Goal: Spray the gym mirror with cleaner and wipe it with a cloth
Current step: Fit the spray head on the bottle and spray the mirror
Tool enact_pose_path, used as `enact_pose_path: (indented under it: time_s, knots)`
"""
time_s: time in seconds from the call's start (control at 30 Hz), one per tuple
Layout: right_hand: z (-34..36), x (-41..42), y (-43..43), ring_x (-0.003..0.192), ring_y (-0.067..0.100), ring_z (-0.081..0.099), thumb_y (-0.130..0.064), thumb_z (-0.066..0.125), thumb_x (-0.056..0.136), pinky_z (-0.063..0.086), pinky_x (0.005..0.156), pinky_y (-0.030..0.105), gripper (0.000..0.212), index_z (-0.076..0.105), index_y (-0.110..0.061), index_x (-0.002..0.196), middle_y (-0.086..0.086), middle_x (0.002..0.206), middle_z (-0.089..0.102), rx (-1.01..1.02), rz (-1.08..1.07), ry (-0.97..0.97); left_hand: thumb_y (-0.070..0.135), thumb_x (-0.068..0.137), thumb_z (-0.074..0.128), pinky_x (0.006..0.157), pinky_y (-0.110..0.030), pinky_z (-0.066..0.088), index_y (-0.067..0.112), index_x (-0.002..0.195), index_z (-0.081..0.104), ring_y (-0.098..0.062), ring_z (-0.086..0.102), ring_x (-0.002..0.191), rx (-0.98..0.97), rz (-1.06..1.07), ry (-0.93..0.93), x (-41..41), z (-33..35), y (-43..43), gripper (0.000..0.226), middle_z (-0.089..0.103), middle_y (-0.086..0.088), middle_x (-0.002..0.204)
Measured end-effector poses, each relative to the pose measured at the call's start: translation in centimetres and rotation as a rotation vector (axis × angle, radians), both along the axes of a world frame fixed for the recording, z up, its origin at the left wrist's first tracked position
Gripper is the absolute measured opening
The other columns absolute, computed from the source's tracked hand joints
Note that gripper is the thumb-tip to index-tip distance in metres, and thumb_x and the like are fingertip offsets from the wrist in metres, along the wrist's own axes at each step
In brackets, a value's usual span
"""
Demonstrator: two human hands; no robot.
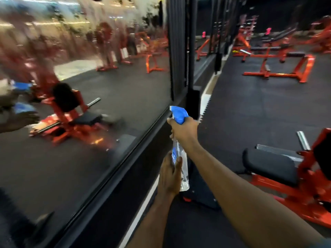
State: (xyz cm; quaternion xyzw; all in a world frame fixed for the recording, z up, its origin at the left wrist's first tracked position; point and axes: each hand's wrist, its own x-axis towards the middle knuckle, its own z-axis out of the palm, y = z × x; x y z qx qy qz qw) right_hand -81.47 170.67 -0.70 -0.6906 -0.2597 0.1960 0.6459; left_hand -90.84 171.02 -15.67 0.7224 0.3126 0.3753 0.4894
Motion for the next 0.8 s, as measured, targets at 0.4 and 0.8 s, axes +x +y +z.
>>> enact_pose_path:
  time_s: [0.4, 0.8]
  knots:
    - [-0.2, -32.8, 1.2, 0.045, 0.020, 0.065, -0.025, 0.076, 0.091, 0.056, 0.055, 0.035, 0.032, 0.066, 0.004, 0.082, 0.009, 0.060, 0.061, 0.027, 0.552, -0.031, 0.086, 0.091, 0.037, 0.089, -0.045, 0.057, 0.032, 0.125, 0.062, -0.012, 0.068, 0.101, 0.004, 0.594, -0.038, -31.2, 0.9, -4.9, 0.069, 0.068, 0.005, 0.114]
    - [-1.3, -64.6, -12.1, 0.041, 0.020, 0.060, -0.020, 0.076, 0.090, 0.059, 0.056, 0.042, 0.026, 0.062, -0.006, 0.074, 0.010, 0.061, 0.058, 0.058, 1.085, 0.004, 0.078, 0.096, 0.042, 0.095, -0.049, 0.056, 0.038, 0.127, 0.059, -0.012, 0.066, 0.110, 0.023, 1.136, -0.048, -59.0, 0.4, -22.2, 0.052, 0.067, 0.009, 0.118]
